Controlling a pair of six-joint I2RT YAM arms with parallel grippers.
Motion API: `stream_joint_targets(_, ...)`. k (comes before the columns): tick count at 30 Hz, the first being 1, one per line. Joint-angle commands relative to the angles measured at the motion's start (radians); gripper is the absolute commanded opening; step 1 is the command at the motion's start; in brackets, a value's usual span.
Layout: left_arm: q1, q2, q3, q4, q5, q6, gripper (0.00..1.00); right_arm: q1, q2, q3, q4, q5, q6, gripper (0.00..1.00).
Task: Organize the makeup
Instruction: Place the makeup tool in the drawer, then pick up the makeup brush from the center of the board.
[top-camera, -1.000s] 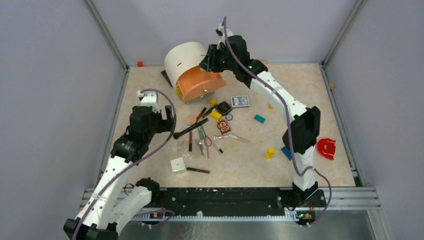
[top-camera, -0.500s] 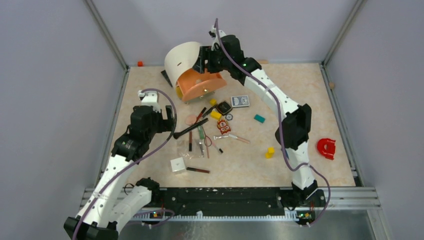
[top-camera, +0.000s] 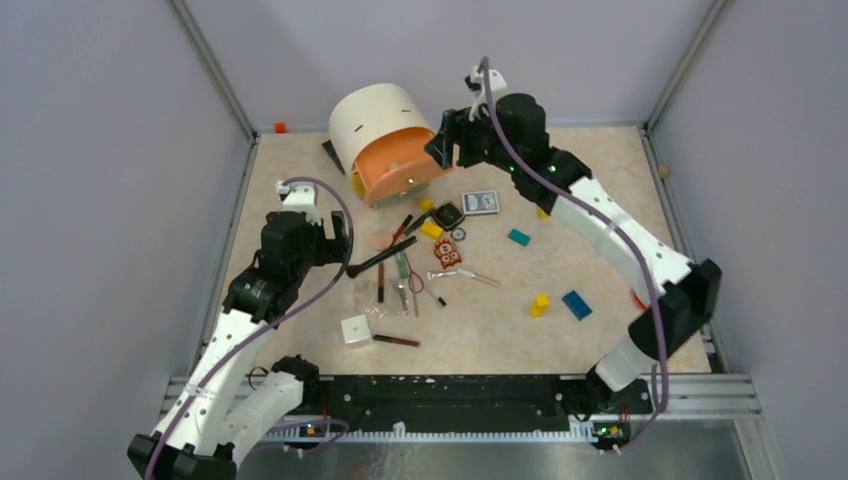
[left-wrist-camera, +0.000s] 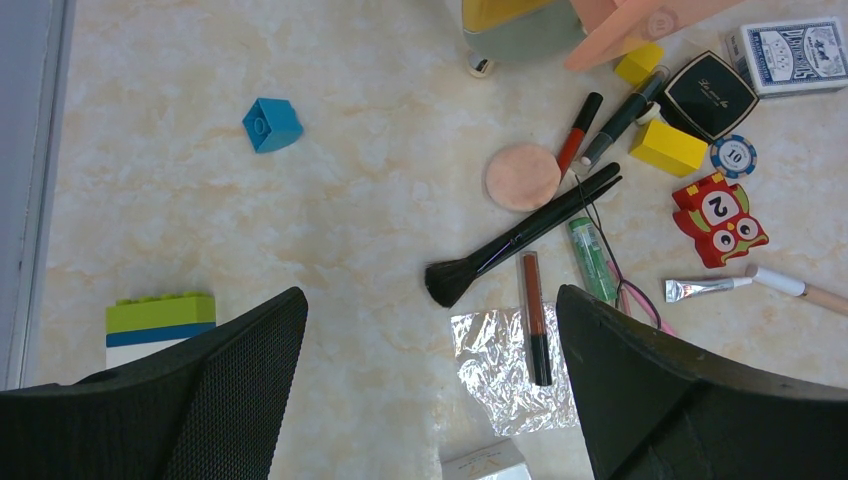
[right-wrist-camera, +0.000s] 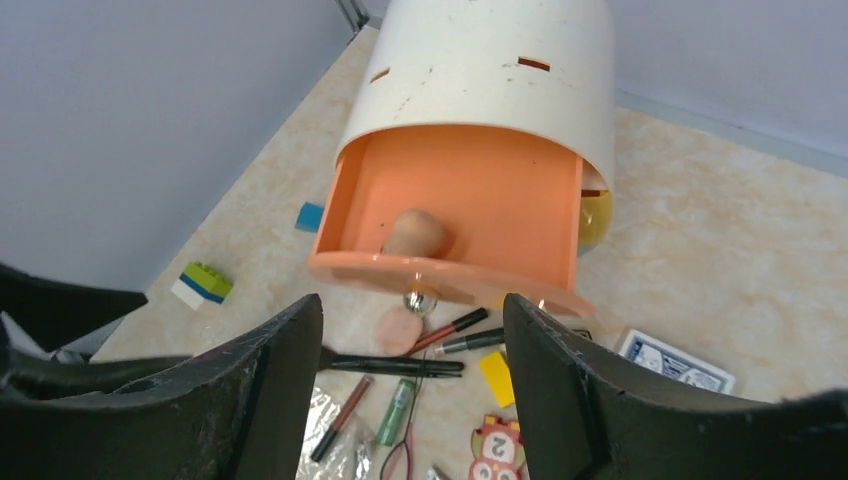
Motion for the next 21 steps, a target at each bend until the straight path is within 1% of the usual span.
stream_joint_targets(1,0.005,0.002,-0.007,0.036,-0.012,0.003,0.99,0.047,-0.199,-0.197,0.126,0.065,-0.061,0.65)
stream_joint_targets(4,0.006,0.005,-0.008,0.037,-0.012,0.002,0.99,0.124,-0.277,-0.341,0.122,0.145,-0.098,0.65)
stream_joint_targets(8,0.007,0.007,-0.007,0.036,-0.012,0.002,0.99,0.275,-0.297,-0.466,0.077,0.269,-0.155,0.65)
stream_joint_targets(11,0.007,0.006,-0.008,0.035,-0.016,0.002,0.99,0.372,-0.273,-0.541,0.065,0.352,-0.078,0.65)
stream_joint_targets(15,0.009,0.005,-0.007,0.036,-0.016,0.002,0.99,0.441,-0.211,-0.636,0.127,0.384,0.048,0.62)
stream_joint_targets(21,0.009,0.01,-0.007,0.036,-0.009,0.002,0.99,0.475,-0.075,-0.665,0.172,0.431,0.246,0.49)
